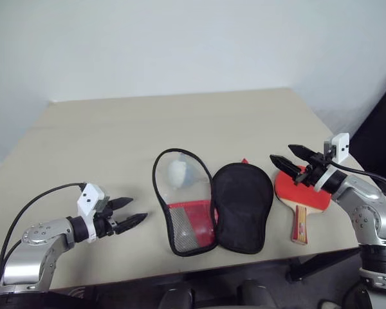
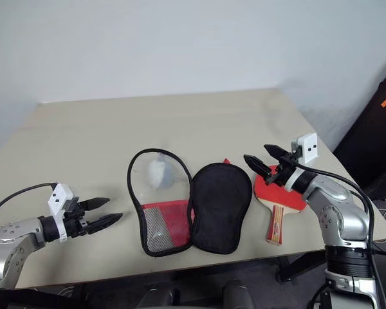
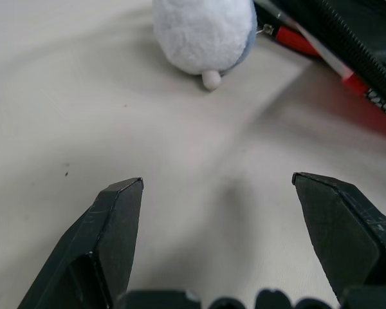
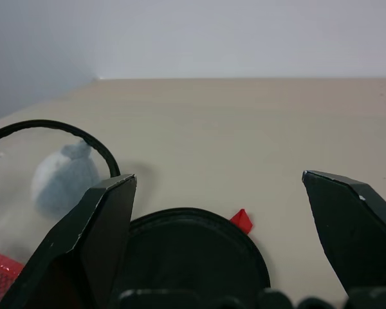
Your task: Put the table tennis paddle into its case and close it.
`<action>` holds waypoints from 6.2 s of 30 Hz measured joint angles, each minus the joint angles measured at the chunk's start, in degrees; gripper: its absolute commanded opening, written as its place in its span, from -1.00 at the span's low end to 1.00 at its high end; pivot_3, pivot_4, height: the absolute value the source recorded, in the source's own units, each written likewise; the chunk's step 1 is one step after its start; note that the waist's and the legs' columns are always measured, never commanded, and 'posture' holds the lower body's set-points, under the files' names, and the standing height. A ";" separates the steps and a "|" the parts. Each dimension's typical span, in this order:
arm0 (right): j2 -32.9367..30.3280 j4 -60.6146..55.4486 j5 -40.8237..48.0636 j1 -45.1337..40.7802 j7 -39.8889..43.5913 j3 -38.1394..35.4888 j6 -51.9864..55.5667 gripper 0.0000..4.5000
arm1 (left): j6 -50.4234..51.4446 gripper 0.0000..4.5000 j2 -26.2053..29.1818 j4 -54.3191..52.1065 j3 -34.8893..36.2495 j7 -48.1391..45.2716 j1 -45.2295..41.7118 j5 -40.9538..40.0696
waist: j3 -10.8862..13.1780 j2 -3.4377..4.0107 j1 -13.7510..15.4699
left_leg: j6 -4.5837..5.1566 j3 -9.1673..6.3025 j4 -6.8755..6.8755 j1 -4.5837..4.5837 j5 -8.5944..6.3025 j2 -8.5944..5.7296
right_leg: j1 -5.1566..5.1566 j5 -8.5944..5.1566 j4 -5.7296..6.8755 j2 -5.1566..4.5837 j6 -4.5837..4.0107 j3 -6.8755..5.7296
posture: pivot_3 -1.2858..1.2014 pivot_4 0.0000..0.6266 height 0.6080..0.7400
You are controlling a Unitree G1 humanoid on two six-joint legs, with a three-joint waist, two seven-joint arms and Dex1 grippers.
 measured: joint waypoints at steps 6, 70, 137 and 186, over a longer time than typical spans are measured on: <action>-0.28 0.16 -1.35 -0.15 -2.09 0.25 -0.09 0.98 | -0.05 0.76 -2.81 0.52 -3.77 0.57 -3.40 0.56 | -0.01 -0.04 0.05 | 0.00 -0.02 0.04 0.00 0.00 0.00 | 0.04 0.01 0.01 0.01 -0.01 -0.02 | 0.03 -1.00 1.00; 16.98 -36.30 -3.15 15.57 -36.42 -15.25 50.43 -0.50 | 2.98 0.76 -3.35 -0.73 -15.95 -5.23 -10.42 4.08 | -0.12 0.01 0.03 | 0.02 0.07 -0.01 -0.51 0.01 0.08 | -0.66 0.13 0.15 0.07 -0.02 0.06 | 0.03 -1.00 1.00; 29.04 -32.85 24.84 12.33 -61.63 -8.88 62.06 0.24 | -0.50 0.76 -2.94 7.13 -17.36 -8.03 -13.37 6.07 | -0.35 0.08 0.07 | 0.01 -0.02 0.12 -0.70 0.14 0.12 | -0.71 0.15 0.15 0.10 -0.16 -0.05 | 0.03 -1.00 1.00; -7.72 -39.50 42.21 21.75 -22.76 1.55 47.91 0.99 | 2.13 0.76 -3.13 5.45 -17.92 -8.20 -13.85 6.52 | -0.31 -0.10 0.09 | 0.02 0.00 0.18 -0.74 0.14 0.12 | -0.66 0.14 0.09 0.10 -0.21 -0.06 | 0.03 -1.00 1.00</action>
